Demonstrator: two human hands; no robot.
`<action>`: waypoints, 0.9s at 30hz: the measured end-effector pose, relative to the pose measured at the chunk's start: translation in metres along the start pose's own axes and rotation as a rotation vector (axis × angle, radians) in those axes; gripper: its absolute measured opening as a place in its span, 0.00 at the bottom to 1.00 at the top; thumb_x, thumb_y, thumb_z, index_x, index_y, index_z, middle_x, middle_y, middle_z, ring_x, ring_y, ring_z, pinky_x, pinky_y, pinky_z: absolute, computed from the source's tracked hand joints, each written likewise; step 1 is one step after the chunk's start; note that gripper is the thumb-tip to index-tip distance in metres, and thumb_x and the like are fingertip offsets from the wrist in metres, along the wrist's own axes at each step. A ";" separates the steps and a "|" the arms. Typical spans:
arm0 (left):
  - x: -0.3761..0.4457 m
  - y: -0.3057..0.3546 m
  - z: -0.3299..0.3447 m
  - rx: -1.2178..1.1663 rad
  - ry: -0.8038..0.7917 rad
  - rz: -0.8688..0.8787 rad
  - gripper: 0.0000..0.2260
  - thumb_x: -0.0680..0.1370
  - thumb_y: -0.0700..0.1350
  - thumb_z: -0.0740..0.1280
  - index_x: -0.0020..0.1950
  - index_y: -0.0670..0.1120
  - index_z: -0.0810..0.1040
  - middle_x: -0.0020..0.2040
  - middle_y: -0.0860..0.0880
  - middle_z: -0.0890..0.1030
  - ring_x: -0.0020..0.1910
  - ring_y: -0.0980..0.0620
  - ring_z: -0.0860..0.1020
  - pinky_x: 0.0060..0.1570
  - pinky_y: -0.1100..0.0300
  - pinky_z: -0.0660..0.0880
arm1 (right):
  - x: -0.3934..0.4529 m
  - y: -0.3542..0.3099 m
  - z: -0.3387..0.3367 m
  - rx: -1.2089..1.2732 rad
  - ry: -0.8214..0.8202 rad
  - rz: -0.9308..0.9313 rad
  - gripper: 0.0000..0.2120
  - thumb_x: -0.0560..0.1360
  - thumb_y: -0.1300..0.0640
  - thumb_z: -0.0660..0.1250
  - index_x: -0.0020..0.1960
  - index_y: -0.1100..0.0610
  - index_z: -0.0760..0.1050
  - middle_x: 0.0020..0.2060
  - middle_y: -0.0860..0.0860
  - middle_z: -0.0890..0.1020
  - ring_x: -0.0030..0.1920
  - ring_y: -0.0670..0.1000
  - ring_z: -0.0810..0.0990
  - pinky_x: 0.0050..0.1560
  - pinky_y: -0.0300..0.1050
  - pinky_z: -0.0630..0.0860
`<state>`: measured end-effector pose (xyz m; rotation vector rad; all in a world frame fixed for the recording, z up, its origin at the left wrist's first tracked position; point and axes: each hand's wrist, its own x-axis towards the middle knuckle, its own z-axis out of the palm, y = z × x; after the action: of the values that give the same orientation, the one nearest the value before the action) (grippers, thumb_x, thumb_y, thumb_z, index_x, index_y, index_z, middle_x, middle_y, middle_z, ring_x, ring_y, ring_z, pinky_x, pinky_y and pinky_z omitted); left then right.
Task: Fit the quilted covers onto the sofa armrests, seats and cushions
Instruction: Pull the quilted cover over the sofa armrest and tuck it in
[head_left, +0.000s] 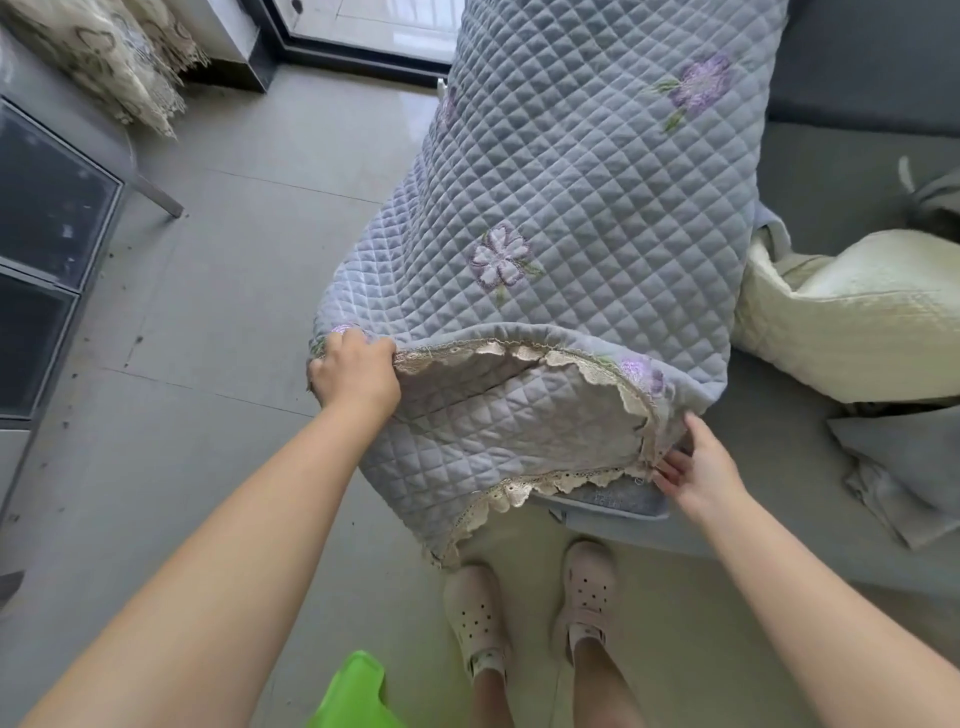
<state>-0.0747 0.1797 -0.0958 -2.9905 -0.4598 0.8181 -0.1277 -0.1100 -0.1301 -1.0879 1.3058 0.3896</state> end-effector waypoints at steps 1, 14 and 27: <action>0.000 -0.001 0.002 0.014 -0.036 0.008 0.15 0.76 0.39 0.59 0.62 0.47 0.72 0.64 0.42 0.67 0.68 0.42 0.60 0.63 0.49 0.64 | -0.002 -0.002 0.002 0.031 -0.060 0.017 0.10 0.76 0.47 0.62 0.48 0.53 0.73 0.39 0.51 0.78 0.39 0.48 0.74 0.41 0.41 0.71; -0.055 -0.012 0.101 -1.337 -0.135 -0.972 0.24 0.78 0.52 0.55 0.70 0.40 0.62 0.69 0.38 0.66 0.67 0.39 0.67 0.66 0.47 0.66 | -0.033 0.032 0.024 0.186 -0.554 0.119 0.16 0.61 0.42 0.67 0.34 0.54 0.85 0.38 0.53 0.85 0.37 0.53 0.85 0.33 0.51 0.81; -0.026 -0.033 0.162 -2.110 -0.840 -0.637 0.25 0.75 0.63 0.55 0.56 0.47 0.80 0.53 0.43 0.83 0.52 0.42 0.81 0.51 0.45 0.78 | -0.026 0.093 0.066 0.373 -0.427 0.122 0.26 0.72 0.34 0.56 0.57 0.52 0.75 0.55 0.54 0.79 0.59 0.58 0.75 0.62 0.56 0.71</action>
<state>-0.1861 0.1931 -0.2199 -1.8814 -3.9311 2.2429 -0.1685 -0.0035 -0.1530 -0.5739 1.0109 0.4218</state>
